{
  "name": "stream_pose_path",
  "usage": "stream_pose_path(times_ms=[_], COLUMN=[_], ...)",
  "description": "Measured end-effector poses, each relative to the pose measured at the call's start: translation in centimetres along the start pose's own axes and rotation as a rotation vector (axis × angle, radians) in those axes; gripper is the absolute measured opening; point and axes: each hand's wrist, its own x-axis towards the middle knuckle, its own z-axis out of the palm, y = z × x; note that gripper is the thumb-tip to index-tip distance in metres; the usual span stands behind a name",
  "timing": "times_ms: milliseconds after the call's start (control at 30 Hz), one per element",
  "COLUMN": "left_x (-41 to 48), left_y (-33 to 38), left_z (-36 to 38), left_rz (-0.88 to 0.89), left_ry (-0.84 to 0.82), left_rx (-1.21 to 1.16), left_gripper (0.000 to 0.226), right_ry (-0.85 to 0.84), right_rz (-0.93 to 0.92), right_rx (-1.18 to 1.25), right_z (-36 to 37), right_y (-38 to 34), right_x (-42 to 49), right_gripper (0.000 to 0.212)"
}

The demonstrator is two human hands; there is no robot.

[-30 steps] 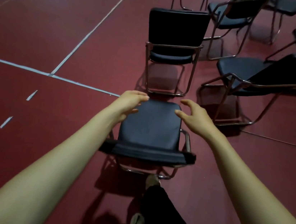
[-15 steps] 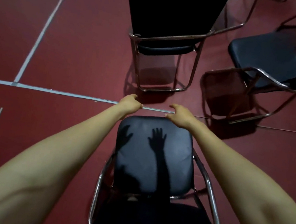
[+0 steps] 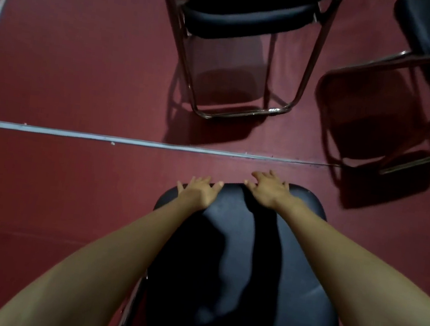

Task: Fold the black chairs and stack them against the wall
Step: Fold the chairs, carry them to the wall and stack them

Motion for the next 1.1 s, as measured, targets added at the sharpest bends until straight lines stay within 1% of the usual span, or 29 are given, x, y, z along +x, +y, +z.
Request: stream_pose_path(times_ms=[67, 133, 200, 267, 400, 467, 633, 700, 767, 867, 1000, 1100], left_x=[1.3, 2.1, 2.7, 3.0, 2.0, 1.2, -2.6, -4.5, -6.7, -10.3, -15.2, -18.6], left_y=[-0.2, -0.2, 0.1, 0.5, 0.6, 0.5, 1.2, 1.5, 1.6, 1.6, 1.6, 1.4], left_z=[1.5, 2.0, 1.8, 1.6, 1.9, 2.2, 1.3, 0.7, 0.1, -0.8, -1.2, -1.4], left_rz=[0.029, 0.063, 0.049, 0.014, 0.007, 0.010, -0.050, -0.055, -0.037, -0.014, 0.029, 0.045], left_ry=[0.030, 0.064, 0.031, 0.018, 0.088, 0.111, 0.120, 0.108, 0.120, 0.121, 0.129, 0.116], left_rx=[0.026, 0.089, 0.145, 0.186, 0.234, 0.260, 0.186, 0.149, 0.132, 0.103, 0.070, 0.088], left_gripper=[0.056, 0.049, 0.047, 0.047, 0.046, 0.049, 0.045, 0.052, 0.056, 0.055, 0.055, 0.057], right_ry=[0.004, 0.063, 0.099, 0.073, 0.051, 0.044, 0.042, 0.037, 0.043, 0.034, 0.068, 0.098], right_rz=[0.013, 0.039, 0.069, 0.088, 0.091, 0.079, 0.066, 0.063, 0.052, 0.040, 0.035, 0.030], right_rx=[-0.049, -0.086, -0.117, -0.135, -0.123, -0.113, -0.071, -0.056, -0.045, -0.049, -0.044, -0.045], right_z=[1.6, 2.6, 2.8, 2.7, 1.9, 1.8, 0.5, -0.3, -1.1, -2.2, -2.4, -2.1], right_y=[0.0, -0.3, -0.6, -0.8, -1.1, -1.0, -1.4, -1.7, -2.0, -2.5, -2.9, -3.1], right_x=[0.8, 1.0, 1.3, 1.6, 0.8, -0.4, -4.6, -6.8, -8.9, -12.4, -17.4, -20.9], right_gripper=[0.054, 0.058, 0.063, 0.066, 0.066, 0.066, 0.063, 0.062, 0.061, 0.061, 0.060, 0.059])
